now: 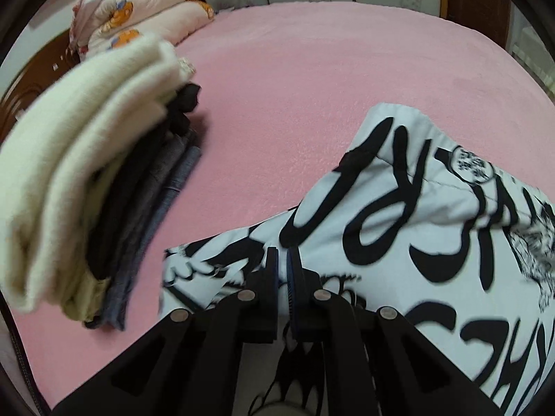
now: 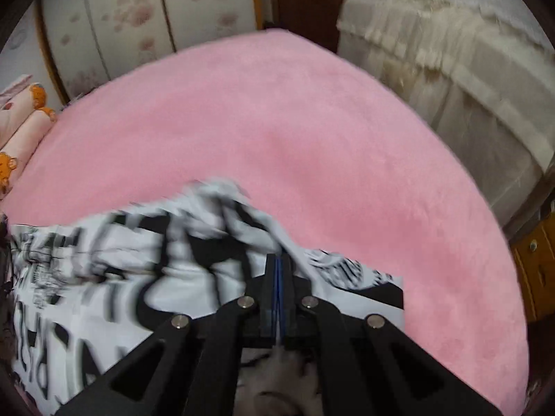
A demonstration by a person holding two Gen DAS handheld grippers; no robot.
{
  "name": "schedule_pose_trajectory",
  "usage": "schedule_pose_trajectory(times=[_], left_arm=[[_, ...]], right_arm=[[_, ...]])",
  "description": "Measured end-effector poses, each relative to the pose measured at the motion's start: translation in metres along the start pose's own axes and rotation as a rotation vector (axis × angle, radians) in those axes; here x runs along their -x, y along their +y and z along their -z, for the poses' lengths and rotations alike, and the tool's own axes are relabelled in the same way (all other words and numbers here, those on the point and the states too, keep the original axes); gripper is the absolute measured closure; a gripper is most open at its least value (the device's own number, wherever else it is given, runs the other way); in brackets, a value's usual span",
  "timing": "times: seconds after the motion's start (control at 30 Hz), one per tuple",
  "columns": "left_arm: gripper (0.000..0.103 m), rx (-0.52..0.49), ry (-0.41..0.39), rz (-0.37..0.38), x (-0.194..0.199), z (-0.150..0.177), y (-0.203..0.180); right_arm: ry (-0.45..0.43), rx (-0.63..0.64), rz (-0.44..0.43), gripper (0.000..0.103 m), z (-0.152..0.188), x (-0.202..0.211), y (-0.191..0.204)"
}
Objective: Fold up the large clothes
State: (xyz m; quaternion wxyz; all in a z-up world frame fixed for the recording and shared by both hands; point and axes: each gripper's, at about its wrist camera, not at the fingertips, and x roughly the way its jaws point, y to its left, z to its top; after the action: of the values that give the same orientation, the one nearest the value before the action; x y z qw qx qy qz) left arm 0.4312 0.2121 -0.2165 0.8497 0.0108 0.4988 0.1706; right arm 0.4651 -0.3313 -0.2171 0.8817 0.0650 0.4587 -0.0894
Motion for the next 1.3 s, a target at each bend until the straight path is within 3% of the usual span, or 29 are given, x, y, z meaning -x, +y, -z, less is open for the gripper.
schedule_pose_trajectory(times=[0.13, 0.27, 0.37, 0.53, 0.67, 0.73, 0.8, 0.83, 1.0, 1.17, 1.3], left_arm=[[0.097, 0.032, -0.005, 0.053, 0.034, 0.013, 0.008], [0.096, 0.088, 0.016, 0.081, 0.065, 0.035, 0.018], [0.095, 0.155, 0.042, 0.09, 0.084, 0.056, 0.03], [0.092, 0.321, 0.129, 0.111, 0.091, 0.089, 0.063], [0.089, 0.486, 0.186, 0.169, 0.091, 0.118, 0.093], [0.082, 0.546, 0.205, 0.202, 0.089, 0.131, 0.104], [0.06, 0.584, 0.205, 0.231, 0.089, 0.142, 0.11], [0.056, 0.61, 0.202, 0.255, 0.089, 0.148, 0.112], [0.042, 0.681, 0.22, 0.4, 0.074, 0.159, 0.116], [0.039, 0.702, 0.249, 0.445, 0.045, 0.154, 0.111], [0.025, 0.786, 0.262, 0.512, 0.015, 0.152, 0.115]], right_arm=[[-0.006, -0.027, -0.146, 0.103, -0.008, 0.025, 0.039], [0.104, -0.056, -0.318, 0.103, 0.006, 0.025, 0.09], [0.188, -0.013, -0.357, 0.103, 0.028, 0.017, 0.133], [0.328, -0.022, -0.328, 0.103, 0.064, 0.005, 0.174], [0.347, -0.064, -0.286, 0.103, 0.086, 0.004, 0.182], [0.346, -0.025, -0.269, 0.103, 0.091, 0.003, 0.187], [0.355, 0.047, -0.246, 0.103, 0.097, -0.001, 0.194], [0.359, 0.094, -0.23, 0.103, 0.101, -0.005, 0.2], [0.402, 0.161, -0.214, 0.103, 0.1, -0.014, 0.211], [0.453, 0.107, -0.251, 0.103, 0.096, -0.023, 0.209], [0.461, 0.116, -0.248, 0.103, 0.094, -0.022, 0.206]])
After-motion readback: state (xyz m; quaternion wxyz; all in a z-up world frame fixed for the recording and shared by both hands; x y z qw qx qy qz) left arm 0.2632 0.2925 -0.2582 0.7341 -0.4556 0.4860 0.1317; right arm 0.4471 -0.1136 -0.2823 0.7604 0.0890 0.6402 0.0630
